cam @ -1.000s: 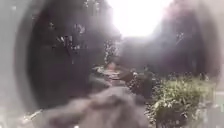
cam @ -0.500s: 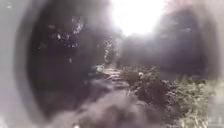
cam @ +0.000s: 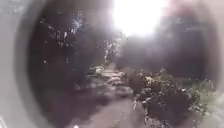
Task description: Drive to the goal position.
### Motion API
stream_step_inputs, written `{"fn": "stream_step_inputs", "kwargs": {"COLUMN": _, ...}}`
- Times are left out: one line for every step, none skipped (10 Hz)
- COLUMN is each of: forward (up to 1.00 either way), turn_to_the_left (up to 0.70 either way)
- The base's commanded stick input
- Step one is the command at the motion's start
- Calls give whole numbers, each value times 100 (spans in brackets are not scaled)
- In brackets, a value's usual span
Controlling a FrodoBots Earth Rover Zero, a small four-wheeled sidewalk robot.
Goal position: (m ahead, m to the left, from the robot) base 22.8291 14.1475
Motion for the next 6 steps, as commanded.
{"fn": "stream_step_inputs", "kwargs": {"forward": 100, "turn_to_the_left": 0}}
{"fn": "stream_step_inputs", "kwargs": {"forward": 100, "turn_to_the_left": 0}}
{"fn": "stream_step_inputs", "kwargs": {"forward": 100, "turn_to_the_left": 0}}
{"fn": "stream_step_inputs", "kwargs": {"forward": 100, "turn_to_the_left": 0}}
{"fn": "stream_step_inputs", "kwargs": {"forward": 100, "turn_to_the_left": 0}}
{"fn": "stream_step_inputs", "kwargs": {"forward": 100, "turn_to_the_left": 0}}
